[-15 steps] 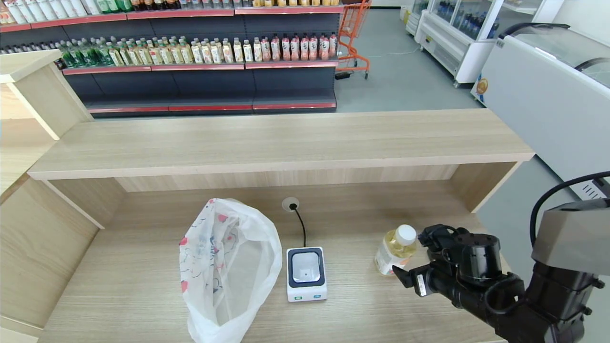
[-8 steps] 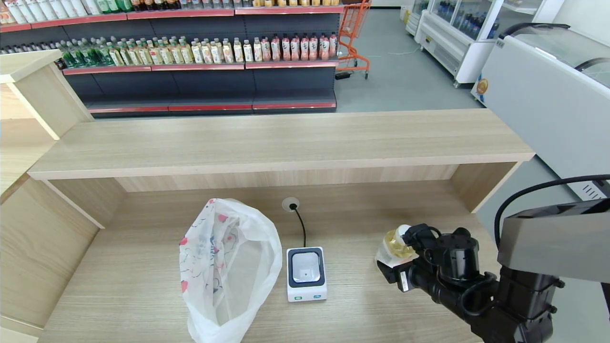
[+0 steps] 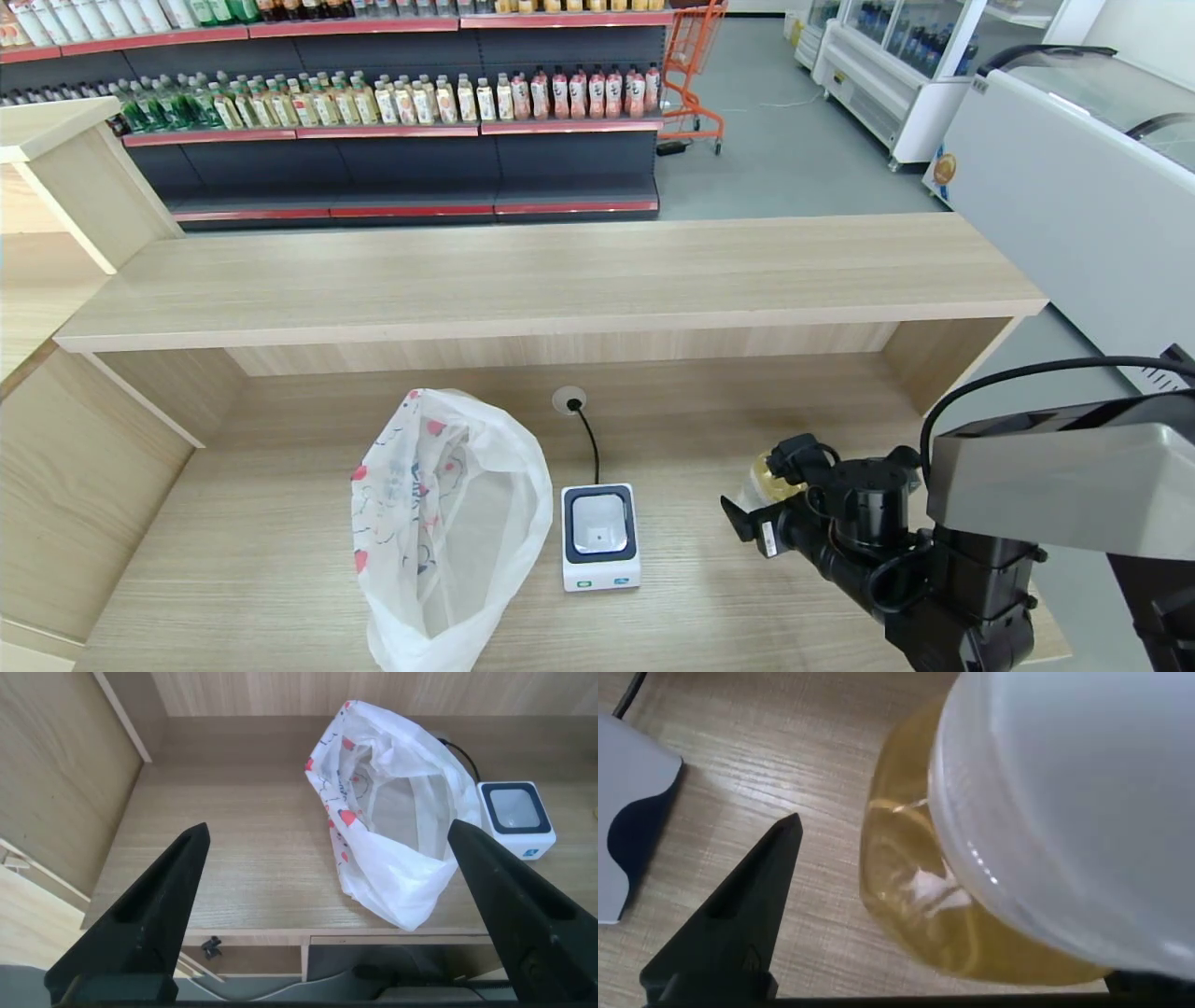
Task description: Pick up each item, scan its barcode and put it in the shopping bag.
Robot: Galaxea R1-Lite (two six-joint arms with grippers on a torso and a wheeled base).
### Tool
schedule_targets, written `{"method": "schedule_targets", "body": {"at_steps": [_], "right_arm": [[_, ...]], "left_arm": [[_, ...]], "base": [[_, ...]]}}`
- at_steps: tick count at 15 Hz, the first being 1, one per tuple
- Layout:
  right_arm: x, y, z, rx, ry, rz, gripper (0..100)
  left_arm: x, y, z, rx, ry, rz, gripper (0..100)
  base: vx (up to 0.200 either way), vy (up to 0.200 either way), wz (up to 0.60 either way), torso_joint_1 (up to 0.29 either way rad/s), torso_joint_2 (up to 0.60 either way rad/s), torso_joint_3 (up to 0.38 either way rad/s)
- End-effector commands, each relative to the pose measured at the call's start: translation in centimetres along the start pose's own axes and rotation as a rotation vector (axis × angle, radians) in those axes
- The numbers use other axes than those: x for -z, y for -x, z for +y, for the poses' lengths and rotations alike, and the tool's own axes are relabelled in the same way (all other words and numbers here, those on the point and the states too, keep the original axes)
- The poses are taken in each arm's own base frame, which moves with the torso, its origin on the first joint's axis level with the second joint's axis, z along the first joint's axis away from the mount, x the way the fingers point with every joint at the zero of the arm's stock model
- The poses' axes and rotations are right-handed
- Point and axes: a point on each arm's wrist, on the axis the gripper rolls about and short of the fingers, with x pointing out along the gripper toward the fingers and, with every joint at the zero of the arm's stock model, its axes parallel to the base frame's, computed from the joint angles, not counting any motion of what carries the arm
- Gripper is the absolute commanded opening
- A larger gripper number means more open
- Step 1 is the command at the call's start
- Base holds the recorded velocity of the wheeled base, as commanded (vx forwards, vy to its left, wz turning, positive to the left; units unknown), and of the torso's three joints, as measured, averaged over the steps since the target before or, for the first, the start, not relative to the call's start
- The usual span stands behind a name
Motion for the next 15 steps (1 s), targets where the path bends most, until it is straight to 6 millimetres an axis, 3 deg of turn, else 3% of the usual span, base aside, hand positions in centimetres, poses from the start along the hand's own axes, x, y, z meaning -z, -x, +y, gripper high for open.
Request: {"method": "schedule_targets", "body": {"at_steps": [1, 5, 11, 12, 15], "right_arm": [[0.4, -0.7, 0.2, -0.002, 0.004, -0.003, 100], [-0.1, -2.9, 0.5, 0.002, 0.008, -0.069, 100], [-0.5, -3.3, 0.5, -0.047, 0.019, -0.124, 100], [-0.6, -3.3, 0.4, -0.045, 0.021, -0.125, 0], [-0.4, -3.2, 0.2, -0.04, 0.026, -0.116, 0]], "left_arm": [[0.0, 0.0, 0.0, 0.0, 0.0, 0.0, 100], [0.0, 0.0, 0.0, 0.0, 0.0, 0.0, 100], [0.0, 0.0, 0.0, 0.0, 0.0, 0.0, 100], [0.0, 0.0, 0.0, 0.0, 0.0, 0.0, 100], [0.0, 0.0, 0.0, 0.0, 0.0, 0.0, 100]], "base": [[0.0, 0.0, 0.0, 0.0, 0.0, 0.0], [0.0, 0.0, 0.0, 0.0, 0.0, 0.0], [0.0, 0.0, 0.0, 0.0, 0.0, 0.0], [0.0, 0.0, 0.0, 0.0, 0.0, 0.0], [0.0, 0.0, 0.0, 0.0, 0.0, 0.0]]}}
